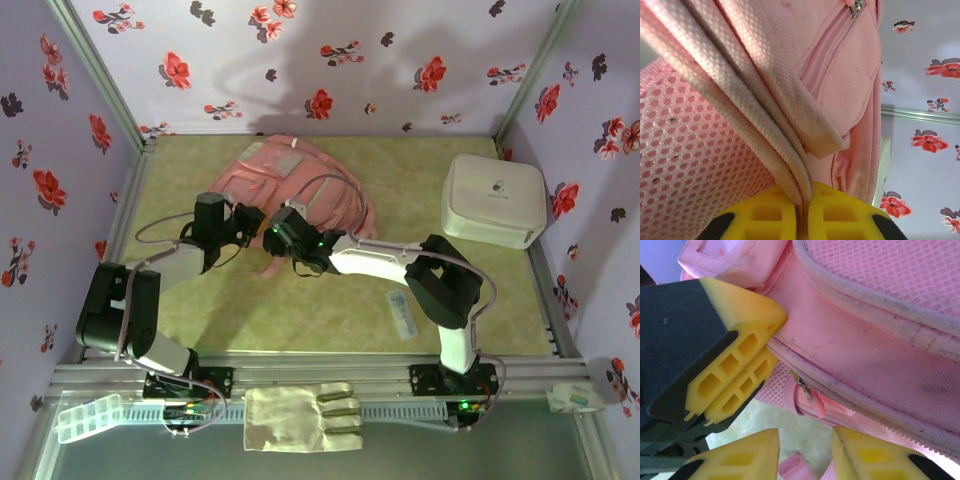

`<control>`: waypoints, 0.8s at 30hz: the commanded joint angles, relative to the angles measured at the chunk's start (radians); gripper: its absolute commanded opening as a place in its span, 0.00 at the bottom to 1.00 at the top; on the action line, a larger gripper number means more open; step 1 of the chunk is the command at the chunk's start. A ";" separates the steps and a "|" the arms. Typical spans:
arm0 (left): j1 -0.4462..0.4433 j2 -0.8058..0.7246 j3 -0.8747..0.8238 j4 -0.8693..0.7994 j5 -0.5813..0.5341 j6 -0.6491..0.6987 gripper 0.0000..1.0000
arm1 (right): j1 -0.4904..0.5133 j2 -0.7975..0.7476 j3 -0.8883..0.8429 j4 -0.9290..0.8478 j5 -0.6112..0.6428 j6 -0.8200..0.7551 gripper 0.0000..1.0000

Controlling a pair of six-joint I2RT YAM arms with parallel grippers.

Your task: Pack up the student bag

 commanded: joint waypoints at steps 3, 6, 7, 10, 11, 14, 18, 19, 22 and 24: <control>-0.024 0.008 0.038 0.104 0.073 -0.013 0.03 | 0.001 0.032 0.054 -0.014 0.080 0.017 0.31; -0.024 0.009 0.038 0.106 0.072 -0.015 0.03 | 0.000 0.047 0.074 -0.024 0.096 0.003 0.30; -0.025 0.007 0.036 0.106 0.073 -0.015 0.03 | -0.002 0.052 0.082 -0.028 0.097 -0.001 0.30; -0.025 0.005 0.035 0.106 0.074 -0.015 0.02 | -0.004 0.065 0.097 -0.038 0.101 -0.005 0.27; -0.025 0.005 0.035 0.106 0.075 -0.015 0.02 | -0.005 0.070 0.102 -0.042 0.102 -0.006 0.27; -0.024 0.003 0.036 0.107 0.080 -0.016 0.02 | -0.007 0.074 0.110 -0.062 0.113 0.002 0.26; -0.025 0.007 0.037 0.119 0.088 -0.025 0.01 | -0.005 0.075 0.120 -0.087 0.144 0.001 0.26; -0.024 0.007 0.037 0.122 0.090 -0.027 0.02 | -0.006 0.079 0.124 -0.097 0.154 0.001 0.26; -0.024 0.009 0.037 0.129 0.092 -0.031 0.01 | -0.006 0.090 0.135 -0.103 0.164 -0.006 0.25; -0.024 0.010 0.038 0.133 0.093 -0.035 0.02 | -0.007 0.102 0.155 -0.116 0.184 -0.023 0.22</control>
